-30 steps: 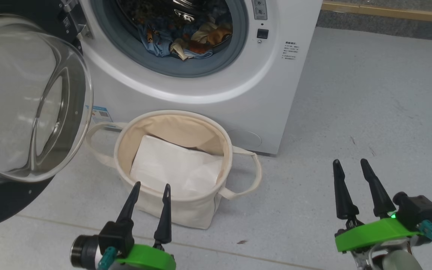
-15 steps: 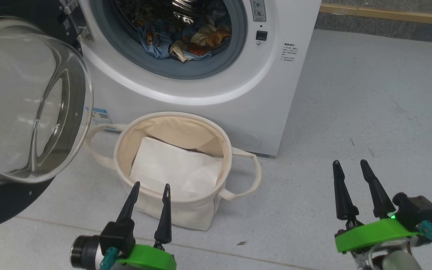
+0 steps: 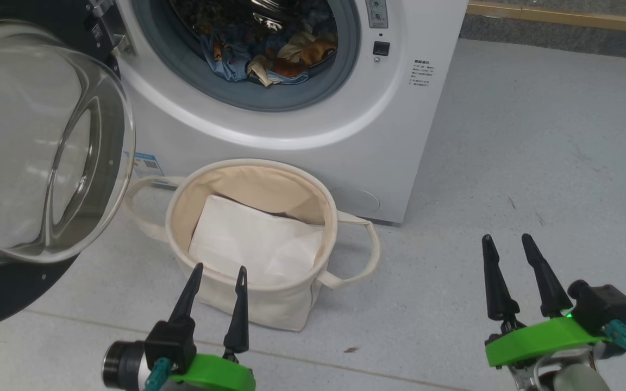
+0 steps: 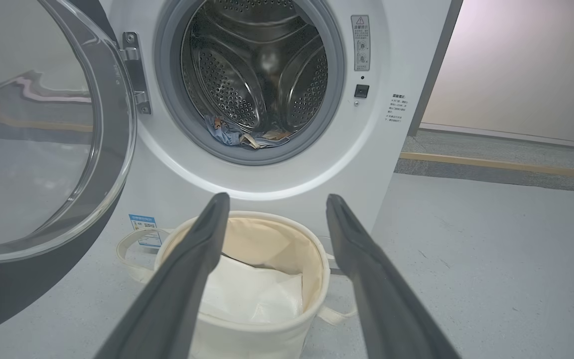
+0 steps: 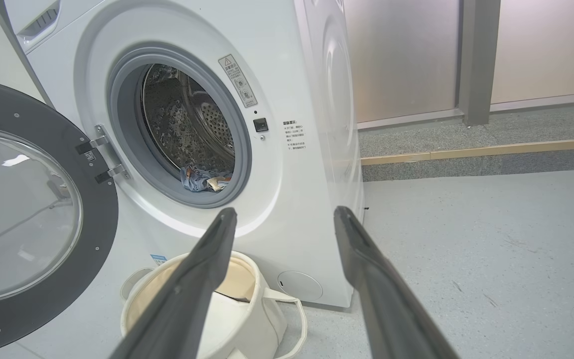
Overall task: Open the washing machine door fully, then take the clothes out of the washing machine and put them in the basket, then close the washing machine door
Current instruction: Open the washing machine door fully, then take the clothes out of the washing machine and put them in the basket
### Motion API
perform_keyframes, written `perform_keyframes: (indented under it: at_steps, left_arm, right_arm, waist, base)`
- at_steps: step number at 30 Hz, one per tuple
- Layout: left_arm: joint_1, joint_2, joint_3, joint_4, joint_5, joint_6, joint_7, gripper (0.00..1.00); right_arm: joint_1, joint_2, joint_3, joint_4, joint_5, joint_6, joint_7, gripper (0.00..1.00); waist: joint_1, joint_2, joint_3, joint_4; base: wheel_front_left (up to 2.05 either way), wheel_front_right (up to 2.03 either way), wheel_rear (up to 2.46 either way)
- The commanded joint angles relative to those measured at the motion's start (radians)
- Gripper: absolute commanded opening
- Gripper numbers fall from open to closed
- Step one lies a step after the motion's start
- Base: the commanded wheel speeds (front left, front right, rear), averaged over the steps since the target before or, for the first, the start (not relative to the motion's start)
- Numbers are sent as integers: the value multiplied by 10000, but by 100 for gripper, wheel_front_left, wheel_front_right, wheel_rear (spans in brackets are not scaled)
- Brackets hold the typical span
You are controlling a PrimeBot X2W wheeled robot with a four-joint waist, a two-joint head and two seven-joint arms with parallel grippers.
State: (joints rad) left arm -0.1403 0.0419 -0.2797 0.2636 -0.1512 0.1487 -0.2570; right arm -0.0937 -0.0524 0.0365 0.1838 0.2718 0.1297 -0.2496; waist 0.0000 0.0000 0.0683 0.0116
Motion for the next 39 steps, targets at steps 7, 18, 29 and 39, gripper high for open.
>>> perform_keyframes:
  at_steps: [7, 18, 29, 39]
  left_arm:
    - [-272, 84, 226, -180, -37, -34, -48, 100]
    - [-336, 84, 174, 74, -150, -140, -48, 100]
    - [-405, 83, 85, 154, -210, -173, -48, 100]
    - [-445, 83, -187, 236, -156, -255, -48, 100]
  right_arm:
    - [-249, 22, 205, -301, 16, 10, -122, 100]
    - [-271, 22, 216, -284, 115, 10, -122, 100]
    - [-315, 22, 224, -260, 110, 10, -122, 100]
    - [-345, 22, 220, -240, 132, 10, -122, 100]
  waist:
    - [0, 0, -20, 19]
    - [0, 0, -6, 28]
    - [0, 0, 44, 57]
    - [0, 0, 62, 72]
  base:
    - [0, 0, 0]
    - [2, -2, 0]
    - [76, -86, 9]
    - [104, -108, 4]
